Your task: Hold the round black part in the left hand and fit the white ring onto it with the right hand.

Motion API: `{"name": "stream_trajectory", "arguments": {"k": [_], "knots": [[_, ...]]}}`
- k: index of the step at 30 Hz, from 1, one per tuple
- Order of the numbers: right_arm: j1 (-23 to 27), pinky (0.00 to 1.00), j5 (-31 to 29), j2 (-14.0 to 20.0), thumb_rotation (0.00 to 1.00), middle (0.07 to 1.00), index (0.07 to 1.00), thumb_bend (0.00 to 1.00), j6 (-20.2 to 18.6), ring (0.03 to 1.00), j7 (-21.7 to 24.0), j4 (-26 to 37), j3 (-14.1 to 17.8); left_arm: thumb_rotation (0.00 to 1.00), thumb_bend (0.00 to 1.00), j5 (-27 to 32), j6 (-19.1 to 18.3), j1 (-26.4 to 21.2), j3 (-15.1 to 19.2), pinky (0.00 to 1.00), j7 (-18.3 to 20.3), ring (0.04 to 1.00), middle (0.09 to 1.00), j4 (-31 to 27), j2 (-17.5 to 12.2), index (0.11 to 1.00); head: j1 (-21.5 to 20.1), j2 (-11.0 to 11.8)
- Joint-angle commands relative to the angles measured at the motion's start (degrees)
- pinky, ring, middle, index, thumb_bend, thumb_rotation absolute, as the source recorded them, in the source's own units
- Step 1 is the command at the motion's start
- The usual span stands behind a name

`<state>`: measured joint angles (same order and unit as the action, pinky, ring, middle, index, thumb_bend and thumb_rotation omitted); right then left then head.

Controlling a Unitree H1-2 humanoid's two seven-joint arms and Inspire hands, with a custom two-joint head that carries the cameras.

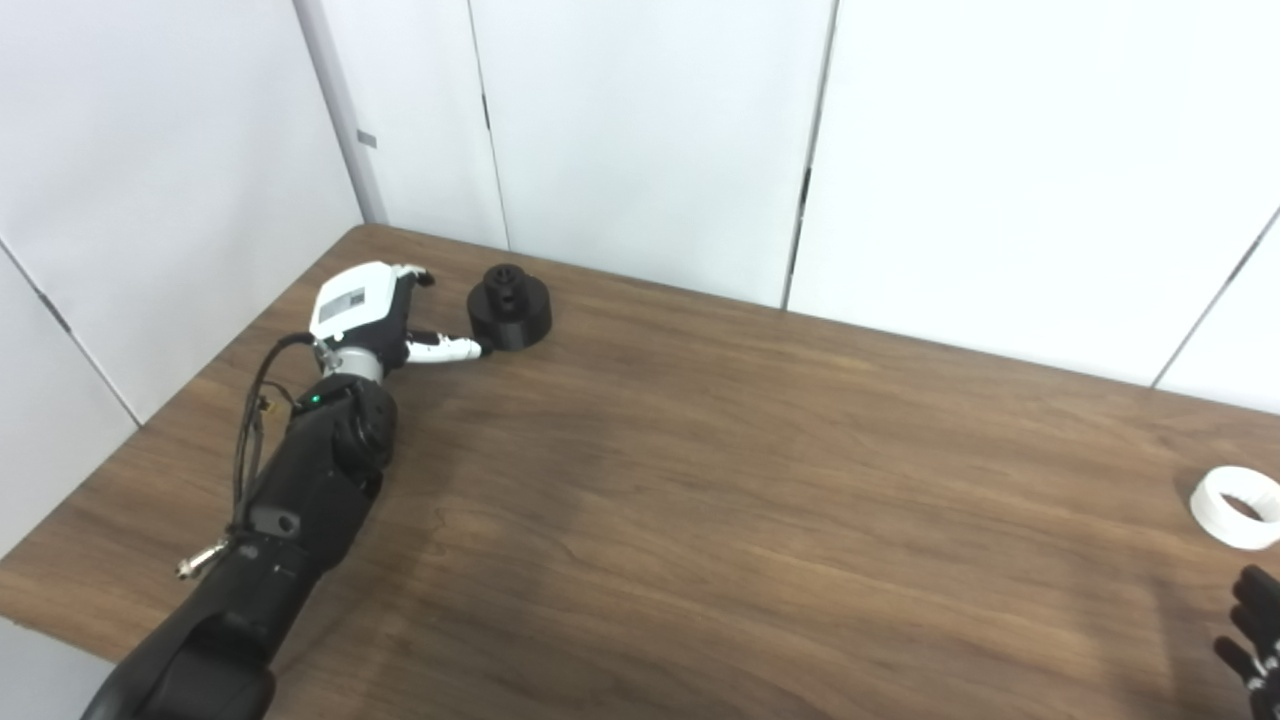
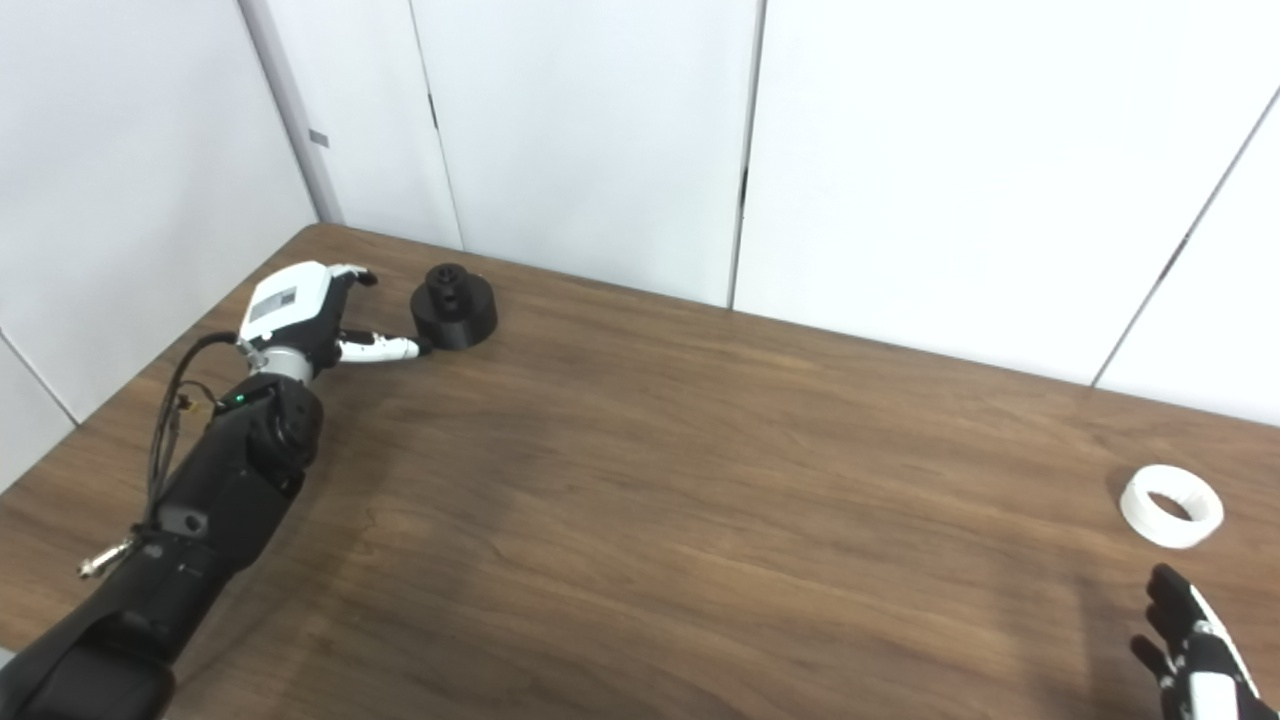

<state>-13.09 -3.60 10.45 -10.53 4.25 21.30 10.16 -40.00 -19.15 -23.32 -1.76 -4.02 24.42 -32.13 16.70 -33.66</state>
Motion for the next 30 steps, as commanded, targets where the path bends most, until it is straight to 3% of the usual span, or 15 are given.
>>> {"name": "stream_trajectory", "arguments": {"k": [1, 7, 25, 30], "knots": [[0.8, 0.91, -0.6, 0.3, 1.0, 0.946, 0.916, 0.64, 1.7, 0.964, -0.1, 1.9, 0.3, 0.55, 1.0, 0.1, 0.5, -4.8, -0.6, 1.0, 0.1, 0.971, 0.937, 0.6, -2.6, 0.829, 0.0, 0.0], [0.7, 0.99, 0.4, 0.3, 1.0, 0.95, 0.918, 0.63, 1.7, 0.978, -0.5, 2.4, 0.0, 0.6, 1.0, 1.0, 0.8, -6.8, -3.3, 1.0, 2.6, 0.966, 0.946, 3.9, -3.5, 0.844, 0.0, -0.4], [0.6, 1.0, 1.8, -0.2, 1.0, 0.937, 0.919, 0.55, 0.3, 0.963, -1.2, 3.9, -0.2, 0.56, 1.0, 3.9, 1.8, -10.4, -4.8, 0.98, -1.1, 0.978, 0.952, 10.9, -1.9, 0.837, -0.6, -0.6], [0.5, 1.0, 1.8, 0.0, 1.0, 0.956, 0.94, 0.54, -0.3, 0.985, -0.9, 4.6, -0.5, 0.55, 1.0, 5.4, 2.3, -11.4, -4.6, 0.93, -2.1, 0.975, 0.966, 12.4, -1.0, 0.834, -1.0, -0.7]]}}
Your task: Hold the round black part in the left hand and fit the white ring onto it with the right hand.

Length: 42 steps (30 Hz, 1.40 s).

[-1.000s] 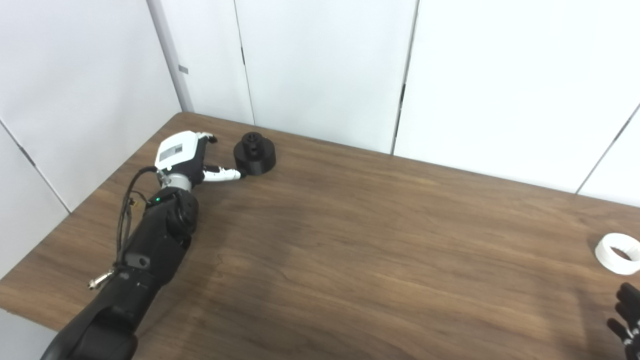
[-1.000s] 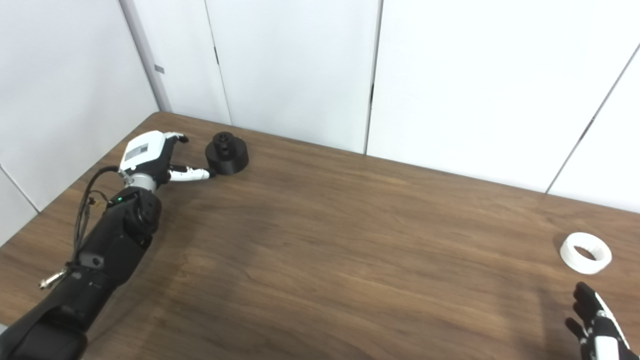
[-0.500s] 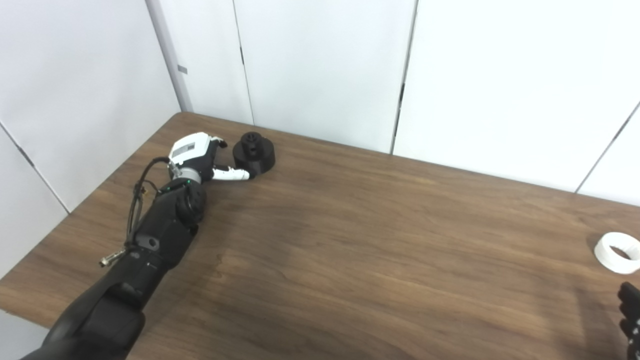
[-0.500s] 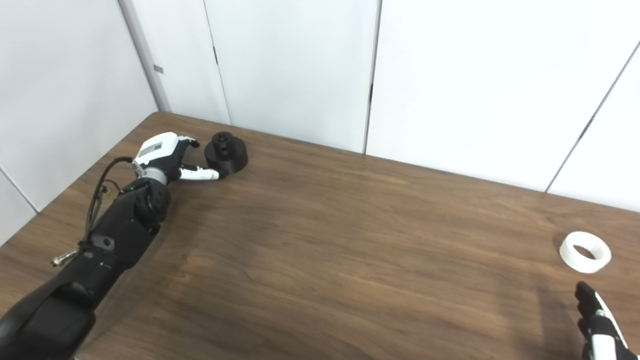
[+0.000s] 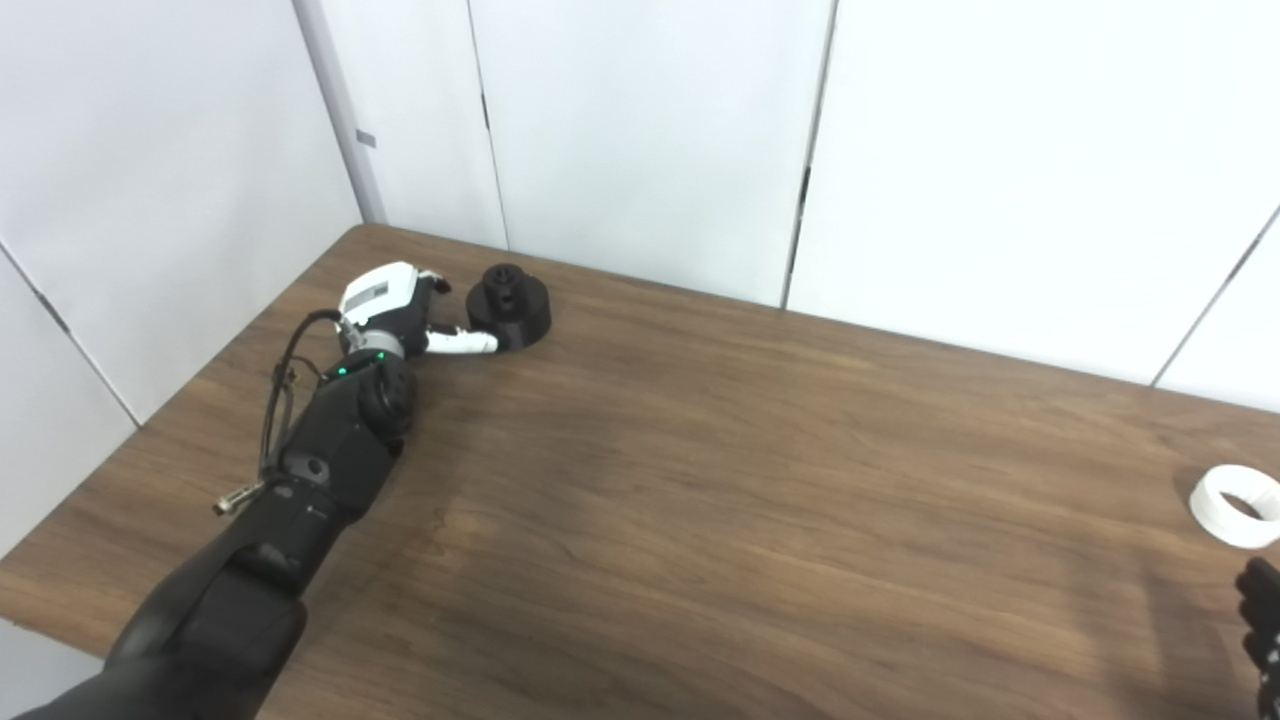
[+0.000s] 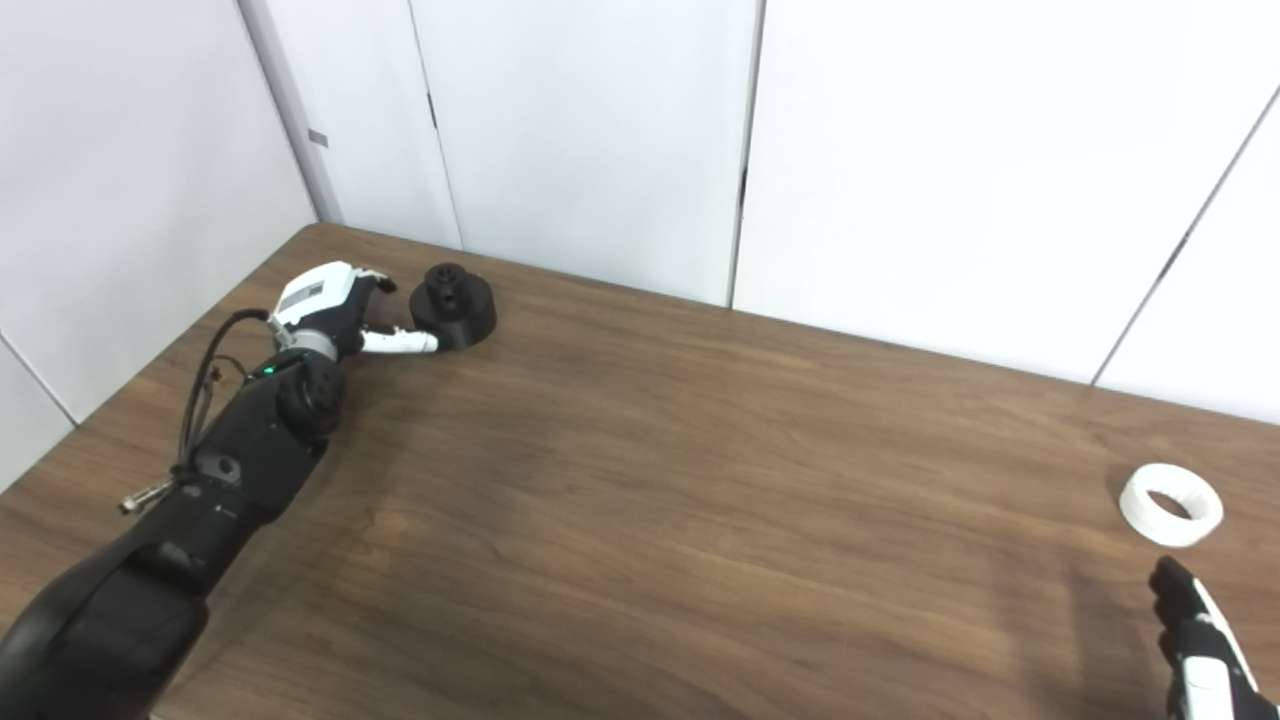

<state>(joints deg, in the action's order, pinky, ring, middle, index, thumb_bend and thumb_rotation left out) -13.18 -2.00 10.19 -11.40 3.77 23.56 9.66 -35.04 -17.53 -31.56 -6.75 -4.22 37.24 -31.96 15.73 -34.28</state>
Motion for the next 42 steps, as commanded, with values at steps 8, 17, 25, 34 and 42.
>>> {"name": "stream_trajectory", "arguments": {"k": [8, 17, 25, 34, 42], "knots": [[0.2, 1.0, -0.4, -0.3, 1.0, 0.968, 0.958, 0.51, -0.5, 0.999, -0.4, 3.9, -0.2, 0.55, 1.0, 0.6, 2.0, -5.1, -1.0, 0.97, -3.7, 0.983, 0.969, 2.2, -0.4, 0.835, 0.0, -0.4], [-0.2, 1.0, 0.0, -0.3, 1.0, 0.976, 0.965, 0.5, -1.7, 1.0, -0.3, 5.4, -0.5, 0.54, 1.0, 1.5, 2.3, -6.8, -2.3, 1.0, -3.6, 0.986, 0.959, 3.8, 0.0, 0.815, -0.3, -0.9], [-0.2, 1.0, 0.9, -0.3, 1.0, 0.978, 0.972, 0.45, -1.9, 1.0, -0.5, 6.0, -0.9, 0.53, 1.0, 2.1, 1.7, -7.8, -2.8, 0.99, -3.1, 0.978, 0.945, 4.6, 0.7, 0.81, -0.6, -0.9], [-0.2, 1.0, 1.7, -0.8, 1.0, 0.977, 0.965, 0.42, -3.8, 1.0, -0.8, 7.2, -1.2, 0.53, 1.0, 2.2, 2.3, -9.2, -3.3, 0.97, -3.4, 0.965, 0.945, 7.2, 1.1, 0.816, -0.8, -0.9], [0.3, 1.0, -1.1, -0.5, 1.0, 0.999, 0.998, 0.42, -5.0, 1.0, 0.1, 7.3, -0.8, 0.51, 1.0, 2.3, 1.9, -9.4, -3.4, 0.96, -4.2, 0.959, 0.929, 7.3, 1.6, 0.778, -0.8, -1.0]]}}
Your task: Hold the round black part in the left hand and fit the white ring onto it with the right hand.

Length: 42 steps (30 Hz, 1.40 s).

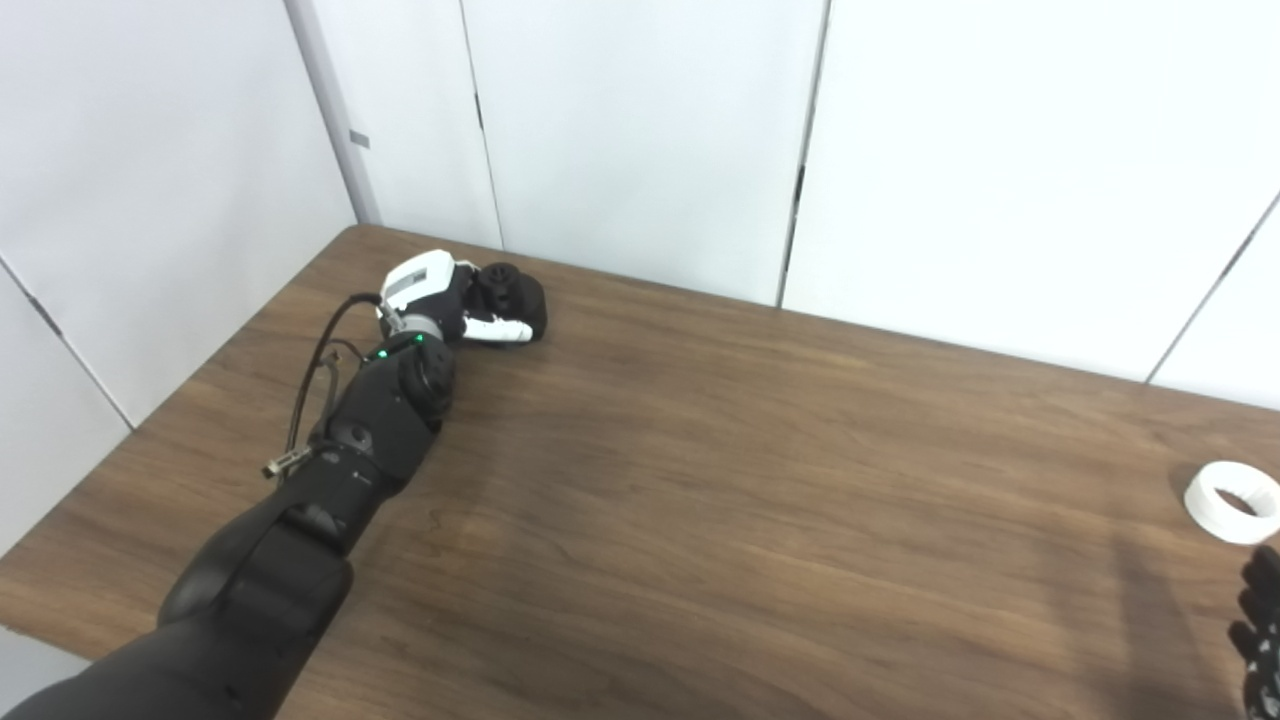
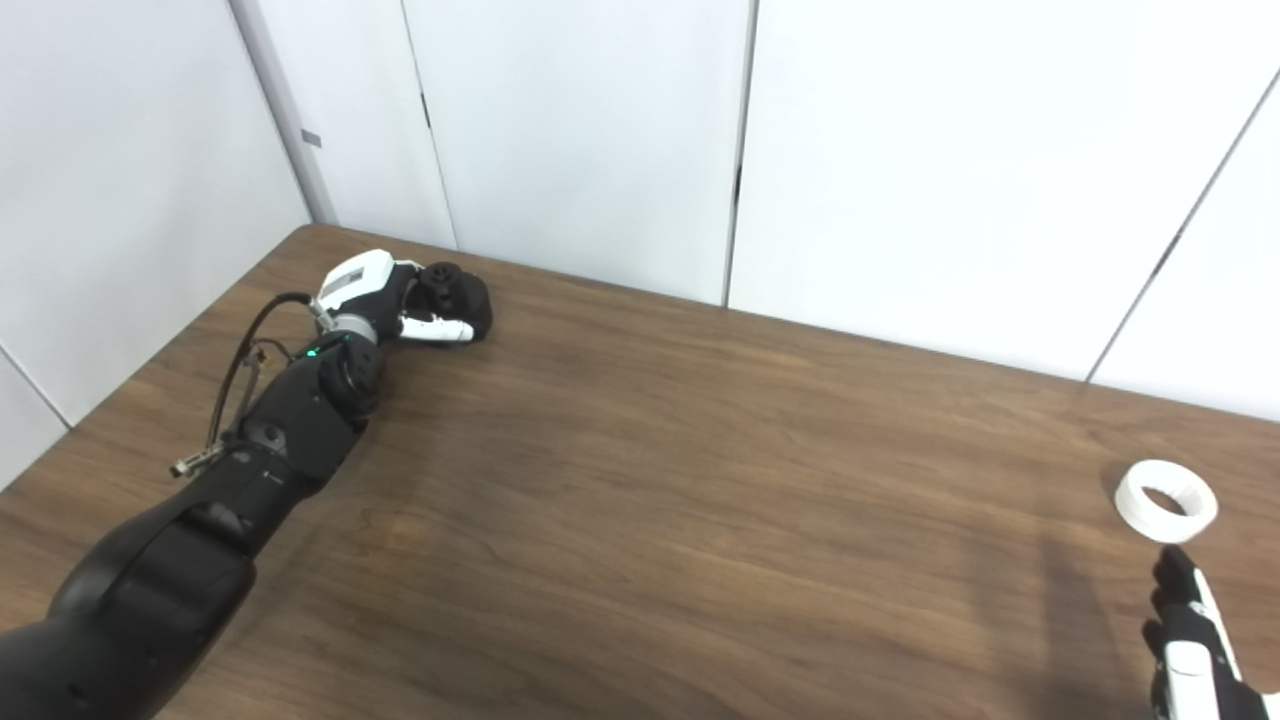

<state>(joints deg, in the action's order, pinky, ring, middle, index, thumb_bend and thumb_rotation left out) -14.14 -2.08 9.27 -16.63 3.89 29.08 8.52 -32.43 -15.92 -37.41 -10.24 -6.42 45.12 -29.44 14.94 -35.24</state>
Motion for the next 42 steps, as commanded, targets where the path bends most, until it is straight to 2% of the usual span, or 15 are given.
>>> {"name": "stream_trajectory", "arguments": {"k": [1, 5, 6, 10, 11, 12, 14, 27, 31, 35, 37, 42], "knots": [[1.3, 1.0, -1.4, 0.3, 1.0, 1.0, 0.999, 0.41, 0.0, 1.0, 0.0, 1.8, 0.5, 0.5, 1.0, -0.3, 0.2, -3.6, 0.1, 0.96, -2.2, 0.956, 0.92, -0.4, -0.8, 0.757, 0.0, 0.0], [1.5, 1.0, -3.0, -0.1, 1.0, 1.0, 1.0, 0.41, -0.9, 1.0, -0.4, 1.8, 1.0, 0.44, 1.0, 0.7, 0.4, -3.5, 0.7, 0.95, -3.0, 0.947, 0.892, -0.6, -0.7, 0.685, 0.2, -0.1], [1.6, 1.0, -3.3, -0.2, 1.0, 1.0, 1.0, 0.42, -1.0, 1.0, -0.5, 1.7, 1.1, 0.36, 0.94, 1.0, 0.5, -3.5, 0.9, 0.96, -3.3, 0.942, 0.877, -0.7, -0.7, 0.646, 0.2, 0.0], [1.7, 1.0, -4.3, 0.0, 1.0, 1.0, 1.0, 0.42, -0.9, 1.0, -0.5, 1.4, 1.3, 0.25, 0.86, 2.3, 1.4, -3.1, 1.8, 0.97, -4.1, 0.936, 0.846, -1.0, -0.5, 0.564, 0.3, -0.1], [1.7, 1.0, -4.5, 0.0, 1.0, 1.0, 1.0, 0.42, -0.9, 1.0, -0.6, 1.4, 1.3, 0.17, 0.69, 2.5, 1.5, -3.0, 2.0, 0.98, -4.4, 0.936, 0.837, -1.1, -0.5, 0.526, 0.4, -0.1], [1.7, 1.0, -4.6, 0.0, 1.0, 1.0, 1.0, 0.41, -0.9, 1.0, -0.6, 1.4, 1.3, 0.11, 0.59, 2.6, 1.6, -2.9, 2.0, 0.98, -4.7, 0.931, 0.823, -1.1, -0.4, 0.501, 0.3, -0.1], [1.7, 1.0, -4.8, 0.1, 1.0, 1.0, 1.0, 0.4, -0.9, 1.0, -0.5, 1.5, 1.3, 0.08, 0.54, 2.6, 1.6, -2.9, 1.9, 0.98, -5.3, 0.919, 0.806, -0.7, -0.3, 0.487, 0.4, -0.2], [1.6, 1.0, -4.3, 0.4, 1.0, 1.0, 1.0, 0.37, -1.7, 1.0, -0.6, 2.3, 0.9, 0.05, 0.52, 3.7, 3.7, -2.0, 1.8, 0.97, -6.6, 0.904, 0.792, -0.6, 0.0, 0.48, 0.0, -0.7], [1.5, 1.0, -4.3, 0.3, 1.0, 1.0, 1.0, 0.38, -2.0, 1.0, -0.7, 2.6, 0.9, 0.05, 0.52, 4.2, 4.1, -0.8, 2.3, 0.97, -6.3, 0.904, 0.787, -2.8, -0.1, 0.48, -0.8, -1.3], [1.6, 1.0, -3.8, 0.0, 1.0, 1.0, 1.0, 0.4, -2.8, 1.0, -1.0, 2.8, 0.6, 0.06, 0.52, 4.4, 3.4, 1.4, 2.8, 0.95, -4.4, 0.892, 0.782, -9.0, -0.4, 0.48, -2.2, -1.8], [1.6, 1.0, -3.6, -0.2, 1.0, 1.0, 1.0, 0.38, -3.0, 1.0, -1.0, 3.0, 0.4, 0.06, 0.52, 4.2, 3.0, 2.8, 2.9, 0.97, -3.4, 0.888, 0.773, -12.9, -0.6, 0.48, -3.2, -2.1], [1.7, 1.0, -3.4, 0.1, 1.0, 1.0, 1.0, 0.36, -1.0, 1.0, -0.6, 1.6, -0.1, 0.06, 0.52, 3.6, 0.1, 7.1, 2.8, 1.0, 1.0, 0.921, 0.777, -24.3, -1.0, 0.48, -5.4, -2.7]]}}
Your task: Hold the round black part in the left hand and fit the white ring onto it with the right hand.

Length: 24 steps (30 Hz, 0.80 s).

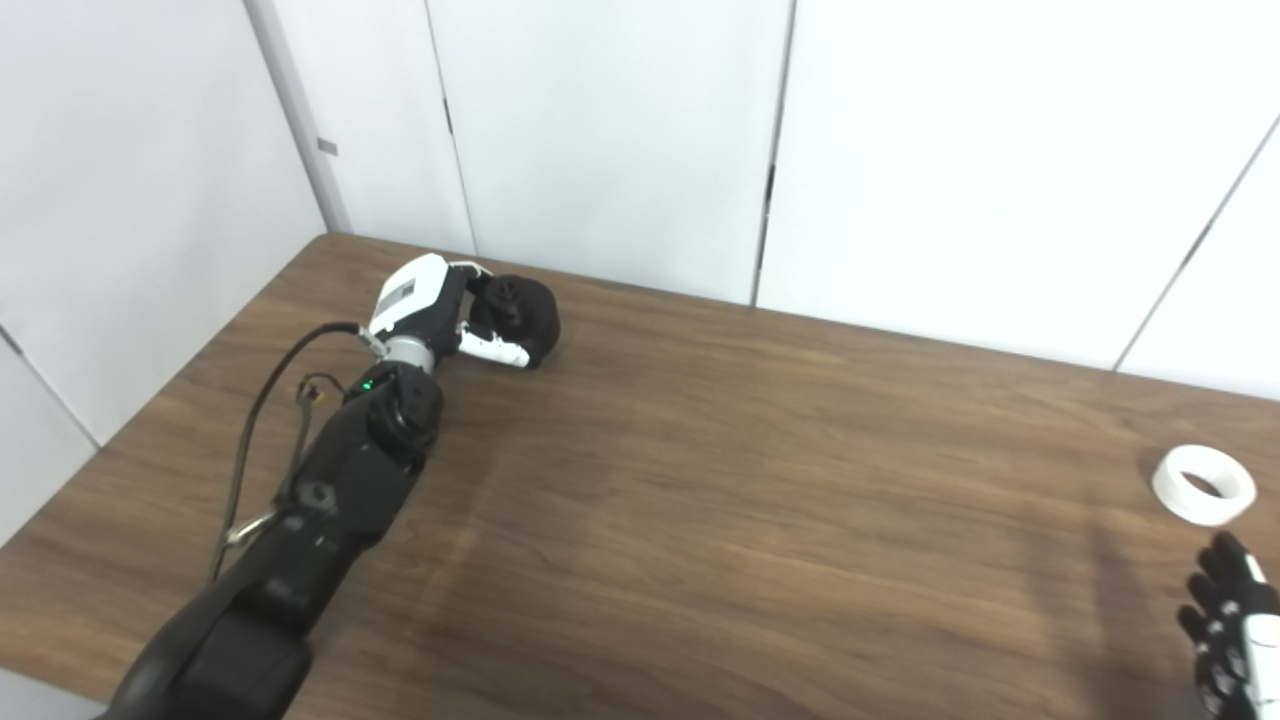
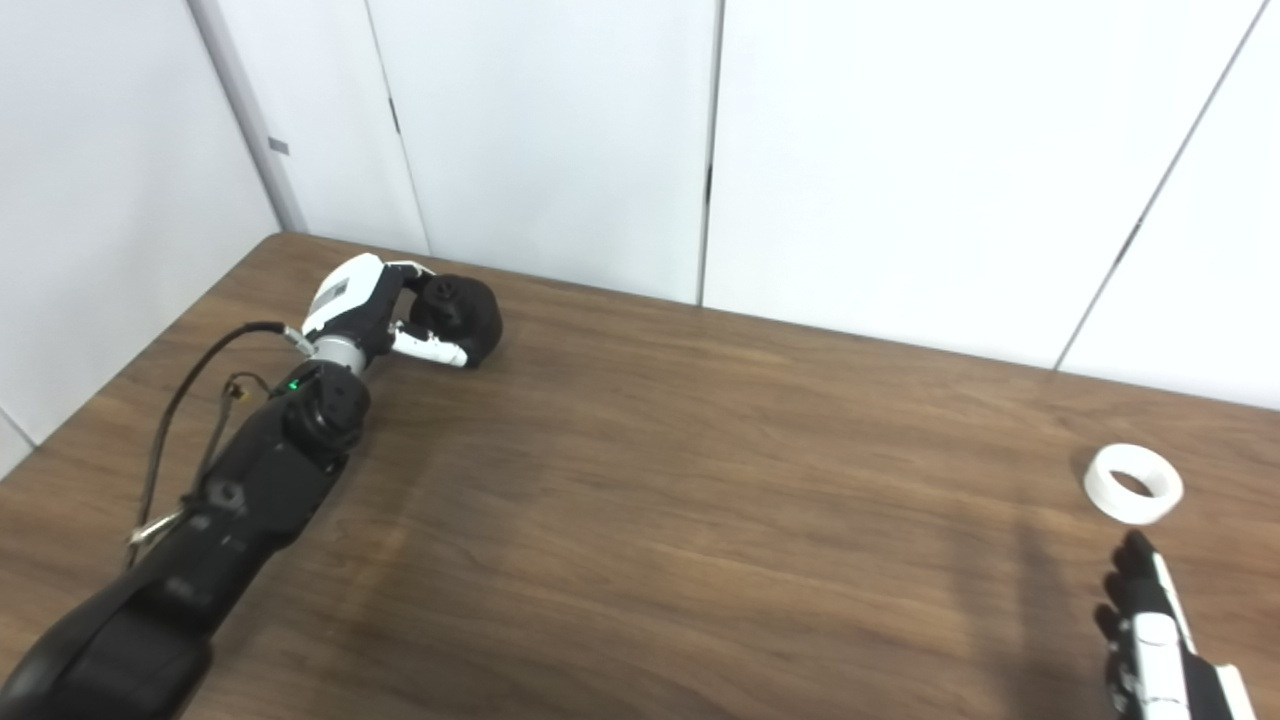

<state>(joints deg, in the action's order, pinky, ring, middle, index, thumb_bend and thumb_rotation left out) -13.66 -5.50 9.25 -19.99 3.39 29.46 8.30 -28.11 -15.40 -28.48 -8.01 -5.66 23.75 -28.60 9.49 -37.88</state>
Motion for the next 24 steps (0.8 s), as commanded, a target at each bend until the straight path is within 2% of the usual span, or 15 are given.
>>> {"name": "stream_trajectory", "arguments": {"k": [1, 9, 14, 19, 21, 24], "knots": [[1.2, 1.0, 0.3, 0.0, 1.0, 1.0, 1.0, 0.37, 2.4, 1.0, -0.3, 1.1, 0.0, 0.06, 0.52, -0.9, -1.1, -1.0, 0.6, 1.0, 1.1, 0.924, 0.777, -5.3, -1.8, 0.48, -0.7, -0.3], [1.3, 1.0, 2.3, 0.3, 1.0, 0.991, 0.973, 0.43, 5.2, 1.0, -0.2, -2.2, -0.5, 0.05, 0.52, -2.0, -4.4, 5.2, -0.7, 1.0, 9.4, 0.958, 0.796, -25.4, -0.9, 0.48, -5.6, -1.9], [1.2, 1.0, 3.6, 0.1, 1.0, 0.982, 0.954, 0.49, 6.8, 1.0, -0.5, -4.2, -1.2, 0.06, 0.52, -4.4, -8.3, 9.0, -4.4, 1.0, 16.5, 0.943, 0.808, -38.8, 0.6, 0.482, -8.5, -3.0], [1.3, 1.0, 5.3, -0.7, 1.0, 0.969, 0.935, 0.51, 6.8, 1.0, -1.2, -4.1, -2.1, 0.05, 0.52, -4.2, -10.2, 11.6, -6.6, 1.0, 22.7, 0.959, 0.822, -46.4, 2.1, 0.482, -10.8, -4.1], [1.4, 1.0, 6.1, -1.0, 1.0, 0.962, 0.928, 0.52, 6.7, 1.0, -1.5, -4.0, -2.5, 0.05, 0.52, -2.9, -9.6, 12.6, -6.9, 1.0, 24.6, 0.967, 0.825, -48.5, 2.8, 0.482, -11.4, -4.4], [1.6, 1.0, 7.0, -1.0, 1.0, 0.961, 0.924, 0.54, 6.2, 1.0, -1.6, -3.9, -3.2, 0.06, 0.52, -3.4, -8.2, 14.0, -9.0, 1.0, 27.7, 0.953, 0.822, -51.6, 3.0, 0.481, -12.7, -5.3]]}}
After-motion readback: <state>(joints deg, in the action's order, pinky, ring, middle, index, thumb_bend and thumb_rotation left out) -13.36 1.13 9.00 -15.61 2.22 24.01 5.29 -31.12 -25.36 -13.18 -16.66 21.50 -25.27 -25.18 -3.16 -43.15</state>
